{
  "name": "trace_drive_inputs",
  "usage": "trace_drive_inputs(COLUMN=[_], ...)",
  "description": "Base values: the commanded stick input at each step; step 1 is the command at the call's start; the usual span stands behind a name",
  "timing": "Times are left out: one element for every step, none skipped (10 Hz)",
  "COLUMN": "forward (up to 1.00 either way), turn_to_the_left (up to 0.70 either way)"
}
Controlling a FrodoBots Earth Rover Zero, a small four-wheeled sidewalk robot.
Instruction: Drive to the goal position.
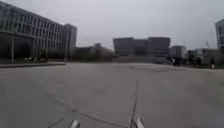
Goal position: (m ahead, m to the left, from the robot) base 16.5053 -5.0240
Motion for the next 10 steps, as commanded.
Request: trace_drive_inputs(forward=[1.00, 1.00, 1.00, 1.00, 1.00, 1.00, 1.00, 1.00, 1.00, 1.00], turn_to_the_left=[0.02, 0.02, 0.02, 0.02, 0.02, 0.02, 0.02, 0.02, 0.02, 0.02])
